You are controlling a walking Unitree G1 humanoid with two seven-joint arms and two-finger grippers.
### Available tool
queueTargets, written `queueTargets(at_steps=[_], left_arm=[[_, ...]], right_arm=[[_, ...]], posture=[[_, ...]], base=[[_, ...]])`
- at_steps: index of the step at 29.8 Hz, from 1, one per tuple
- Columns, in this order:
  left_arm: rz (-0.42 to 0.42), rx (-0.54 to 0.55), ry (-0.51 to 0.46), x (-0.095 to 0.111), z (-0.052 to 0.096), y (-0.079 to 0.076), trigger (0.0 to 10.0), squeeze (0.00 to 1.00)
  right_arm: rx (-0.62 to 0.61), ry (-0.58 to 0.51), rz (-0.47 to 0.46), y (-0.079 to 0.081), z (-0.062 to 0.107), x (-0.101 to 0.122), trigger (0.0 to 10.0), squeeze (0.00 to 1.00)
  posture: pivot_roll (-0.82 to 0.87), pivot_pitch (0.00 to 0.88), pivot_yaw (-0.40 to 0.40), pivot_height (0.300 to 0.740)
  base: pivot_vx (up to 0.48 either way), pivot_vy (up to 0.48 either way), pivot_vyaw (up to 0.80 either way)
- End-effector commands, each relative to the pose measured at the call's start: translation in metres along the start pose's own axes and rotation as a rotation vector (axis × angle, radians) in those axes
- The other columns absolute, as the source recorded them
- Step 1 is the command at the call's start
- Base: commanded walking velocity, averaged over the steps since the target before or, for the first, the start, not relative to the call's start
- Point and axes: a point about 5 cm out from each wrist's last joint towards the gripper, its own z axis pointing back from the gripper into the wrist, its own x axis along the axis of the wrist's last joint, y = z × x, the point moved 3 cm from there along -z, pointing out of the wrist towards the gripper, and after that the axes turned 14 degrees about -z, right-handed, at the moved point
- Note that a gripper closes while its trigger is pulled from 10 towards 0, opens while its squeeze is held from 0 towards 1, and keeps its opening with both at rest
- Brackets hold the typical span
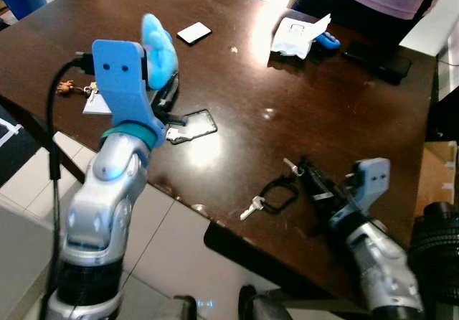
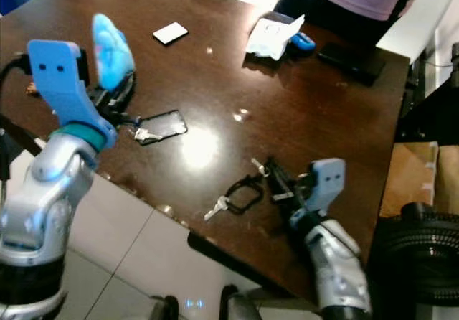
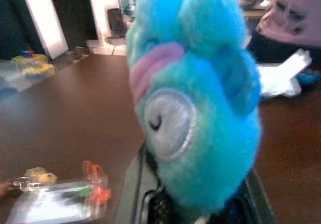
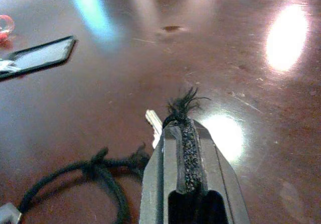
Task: Hang keys on a hook
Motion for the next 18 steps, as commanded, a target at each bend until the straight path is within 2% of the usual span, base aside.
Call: queueTargets(at_steps=[1,2,3,4,6,7,11,13,15,16,18], left_arm=[[-0.073,0.006,0.024,-0.016,0.01,-0.004,10.0,0.0],[-0.076,0.019,0.061,-0.028,0.016,-0.003,10.0,0.0],[-0.076,0.019,0.061,-0.028,0.016,-0.003,10.0,0.0],[-0.069,0.03,0.091,-0.035,0.021,0.0,10.0,0.0],[-0.048,0.04,0.108,-0.038,0.024,0.003,10.0,0.0],[-0.048,0.04,0.108,-0.038,0.024,0.003,10.0,0.0],[0.062,0.117,0.105,-0.028,0.017,0.019,10.0,0.0],[0.068,0.121,0.095,-0.027,0.016,0.019,10.0,0.0],[0.099,0.143,0.083,-0.023,0.014,0.025,10.0,0.0],[0.092,0.128,0.075,-0.023,0.013,0.023,10.0,0.0],[0.085,0.115,0.069,-0.023,0.013,0.022,10.0,0.0]], right_arm=[[-0.049,-0.055,0.037,0.006,0.001,0.006,10.0,0.0],[-0.04,-0.125,0.056,0.015,-0.002,0.019,10.0,0.0],[-0.04,-0.125,0.056,0.015,-0.002,0.019,10.0,0.0],[-0.034,-0.173,0.065,0.023,-0.004,0.029,10.0,0.0],[-0.031,-0.206,0.069,0.029,-0.006,0.035,10.0,0.0],[-0.031,-0.206,0.069,0.029,-0.006,0.035,10.0,0.0],[0.024,-0.299,0.084,0.049,-0.014,0.059,10.0,0.0],[0.021,-0.315,0.085,0.05,-0.014,0.062,10.0,0.0],[0.041,-0.403,0.1,0.063,-0.014,0.087,10.0,0.0],[0.051,-0.425,0.118,0.069,-0.014,0.095,10.0,0.0],[0.058,-0.436,0.131,0.073,-0.013,0.099,10.0,0.0]], posture=[[0.02,0.078,0.101,0.74],[0.01,0.064,0.11,0.74],[0.01,0.064,0.11,0.74],[0.01,0.054,0.1,0.74],[0.01,0.058,0.091,0.74],[0.01,0.058,0.091,0.74],[0.05,0.03,0.059,0.74],[0.05,0.03,0.059,0.74],[0.07,0.022,0.052,0.74],[0.07,0.014,0.047,0.74],[0.07,0.014,0.047,0.74]], base=[[0.0,0.0,0.0],[0.0,0.0,0.0],[0.0,0.0,0.0],[0.0,0.0,0.0],[0.0,0.0,0.0],[0.0,0.0,0.0],[0.0,0.0,0.0],[0.0,0.0,0.0],[0.0,0.0,0.0],[0.0,0.0,0.0],[0.0,0.0,0.0]])
